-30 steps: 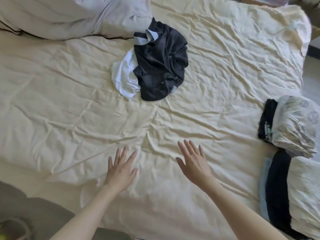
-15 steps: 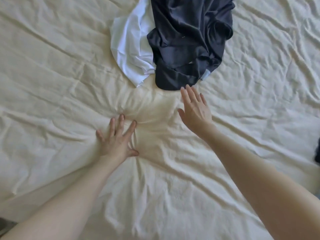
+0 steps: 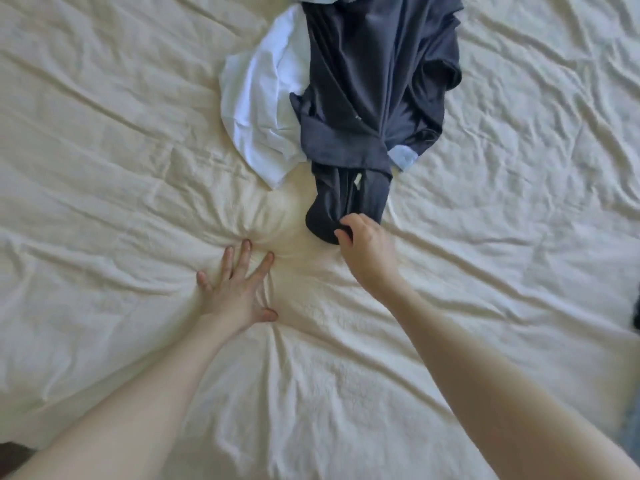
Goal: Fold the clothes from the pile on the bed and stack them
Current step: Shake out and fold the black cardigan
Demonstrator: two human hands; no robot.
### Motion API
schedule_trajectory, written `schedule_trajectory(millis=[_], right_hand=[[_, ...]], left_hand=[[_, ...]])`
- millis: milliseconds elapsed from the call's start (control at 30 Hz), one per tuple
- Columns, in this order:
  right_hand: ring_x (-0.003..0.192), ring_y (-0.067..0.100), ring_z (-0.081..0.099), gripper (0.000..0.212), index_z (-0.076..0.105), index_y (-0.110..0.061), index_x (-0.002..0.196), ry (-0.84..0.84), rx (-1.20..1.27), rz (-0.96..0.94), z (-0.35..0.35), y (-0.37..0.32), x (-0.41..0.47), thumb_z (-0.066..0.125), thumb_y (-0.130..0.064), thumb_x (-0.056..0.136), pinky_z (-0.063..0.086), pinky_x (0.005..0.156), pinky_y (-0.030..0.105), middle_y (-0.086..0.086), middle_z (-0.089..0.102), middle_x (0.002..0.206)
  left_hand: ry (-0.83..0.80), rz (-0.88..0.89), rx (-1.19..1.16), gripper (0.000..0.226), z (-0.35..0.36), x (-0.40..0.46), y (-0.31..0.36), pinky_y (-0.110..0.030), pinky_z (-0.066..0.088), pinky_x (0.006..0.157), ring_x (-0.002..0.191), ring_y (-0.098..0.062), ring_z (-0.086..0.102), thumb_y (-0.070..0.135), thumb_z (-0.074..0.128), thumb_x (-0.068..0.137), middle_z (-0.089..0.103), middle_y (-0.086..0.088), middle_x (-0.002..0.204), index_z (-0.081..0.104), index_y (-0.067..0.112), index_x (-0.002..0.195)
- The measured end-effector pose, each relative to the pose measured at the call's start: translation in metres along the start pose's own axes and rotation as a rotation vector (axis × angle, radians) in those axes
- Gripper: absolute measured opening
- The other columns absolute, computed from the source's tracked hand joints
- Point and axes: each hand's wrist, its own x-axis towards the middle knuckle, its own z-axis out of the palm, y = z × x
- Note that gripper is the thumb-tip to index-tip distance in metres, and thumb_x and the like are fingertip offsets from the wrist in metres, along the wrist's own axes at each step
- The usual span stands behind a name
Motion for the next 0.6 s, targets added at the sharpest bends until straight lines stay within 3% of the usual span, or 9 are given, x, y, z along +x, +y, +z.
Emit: schedule_trajectory(millis=[133,233,333,433,533,600], right_hand=[[0.081,0.026,0.060,0.014,0.065,-0.003,0.099,-0.027,0.121,-0.001,-0.023,-0.007,-0.067,0.058,-0.012,0.091,0.045,0.070,0.034,0.009,0.066,0.091],[0.077,0.022,0.058,0.010,0.066,-0.006,0.096,-0.026,0.145,0.001,-0.045,-0.014,-0.117,0.061,-0.011,0.089,0.043,0.064,0.030,0.006,0.065,0.085],[0.075,0.025,0.057,0.014,0.068,-0.006,0.100,-0.019,0.141,0.038,-0.071,-0.024,-0.170,0.061,-0.009,0.088,0.038,0.064,0.028,0.007,0.063,0.082],[0.073,0.030,0.059,0.013,0.070,-0.004,0.094,0.016,0.098,0.022,-0.098,-0.035,-0.218,0.067,0.000,0.081,0.040,0.072,0.030,0.008,0.063,0.078],[0.067,0.030,0.061,0.016,0.070,-0.006,0.084,0.089,0.033,-0.023,-0.128,-0.044,-0.261,0.073,0.006,0.074,0.043,0.083,0.041,0.005,0.063,0.073],[0.069,0.029,0.062,0.017,0.070,-0.007,0.085,0.107,0.025,-0.046,-0.149,-0.047,-0.287,0.073,0.006,0.073,0.041,0.079,0.037,0.004,0.063,0.076]], left_hand=[[-0.058,0.005,-0.126,0.087,-0.025,-0.015,0.003,-0.057,0.015,0.112,0.145,-0.024,-0.009,0.050,0.061,0.082,-0.017,0.000,0.157,0.005,0.041,0.148],[0.043,0.063,-0.361,0.064,-0.029,-0.055,0.017,-0.035,0.019,0.116,0.145,-0.023,0.012,0.029,0.054,0.093,0.008,-0.008,0.159,0.023,0.024,0.149],[0.213,0.139,-0.595,0.051,-0.026,-0.121,0.040,-0.029,0.021,0.112,0.142,-0.019,0.023,0.019,0.047,0.097,0.026,-0.005,0.153,0.033,0.018,0.146],[0.308,0.208,-0.651,0.045,-0.026,-0.177,0.064,-0.028,0.024,0.110,0.139,-0.016,0.027,0.017,0.042,0.099,0.031,-0.001,0.150,0.037,0.021,0.143],[0.361,0.308,-0.625,0.043,-0.032,-0.215,0.086,-0.024,0.023,0.109,0.139,-0.015,0.028,0.017,0.043,0.099,0.031,0.000,0.150,0.040,0.021,0.142],[0.393,0.345,-0.637,0.042,-0.040,-0.231,0.101,-0.023,0.024,0.108,0.137,-0.015,0.030,0.020,0.045,0.099,0.033,-0.001,0.150,0.043,0.021,0.140]])
